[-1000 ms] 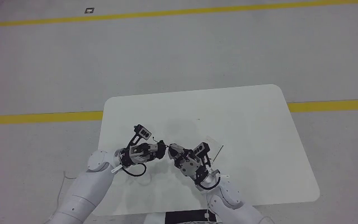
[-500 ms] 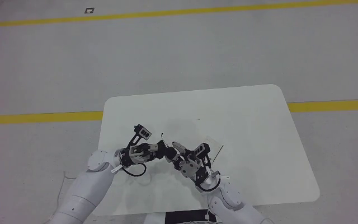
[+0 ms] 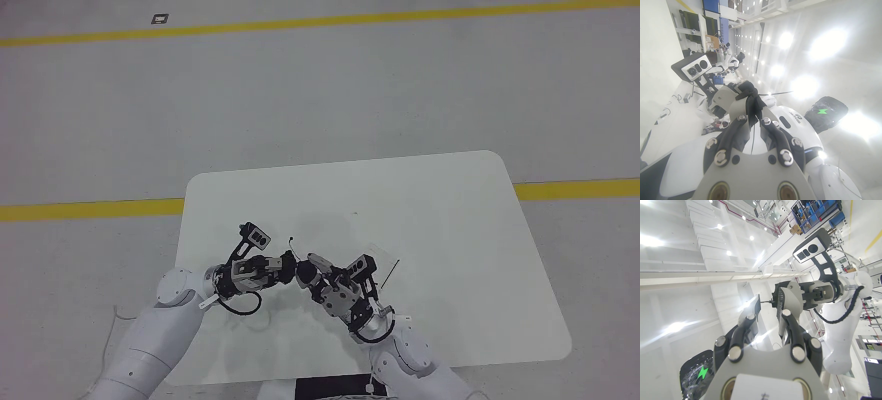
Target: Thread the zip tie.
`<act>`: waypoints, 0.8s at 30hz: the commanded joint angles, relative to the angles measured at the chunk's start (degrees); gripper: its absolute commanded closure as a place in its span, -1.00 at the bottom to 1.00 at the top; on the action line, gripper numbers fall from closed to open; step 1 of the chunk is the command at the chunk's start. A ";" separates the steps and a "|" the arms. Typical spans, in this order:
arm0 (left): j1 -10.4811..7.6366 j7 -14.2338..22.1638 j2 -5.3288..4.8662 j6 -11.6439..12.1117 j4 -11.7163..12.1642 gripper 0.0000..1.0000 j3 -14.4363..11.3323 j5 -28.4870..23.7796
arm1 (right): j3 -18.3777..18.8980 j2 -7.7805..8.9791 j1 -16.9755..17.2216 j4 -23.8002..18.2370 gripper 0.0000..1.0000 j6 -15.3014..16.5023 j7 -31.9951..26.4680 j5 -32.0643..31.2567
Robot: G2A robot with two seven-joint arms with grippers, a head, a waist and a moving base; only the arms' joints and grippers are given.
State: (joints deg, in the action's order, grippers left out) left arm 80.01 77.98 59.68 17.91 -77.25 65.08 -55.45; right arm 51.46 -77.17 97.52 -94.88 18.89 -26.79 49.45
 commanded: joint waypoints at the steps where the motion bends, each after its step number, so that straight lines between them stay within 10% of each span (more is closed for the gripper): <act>1: 0.00 0.00 0.00 0.00 0.00 1.00 0.00 0.00 | -0.10 -0.04 -0.04 0.04 0.62 0.00 -0.09 0.19; 24: 0.00 0.00 0.00 0.00 0.00 1.00 0.00 0.00 | -0.76 -0.42 -0.66 0.95 0.74 -0.30 -0.24 0.88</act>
State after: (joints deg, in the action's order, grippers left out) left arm 80.01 77.98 59.68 17.91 -77.25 65.08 -55.45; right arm 50.71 -77.58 96.85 -93.94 18.59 -27.06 50.35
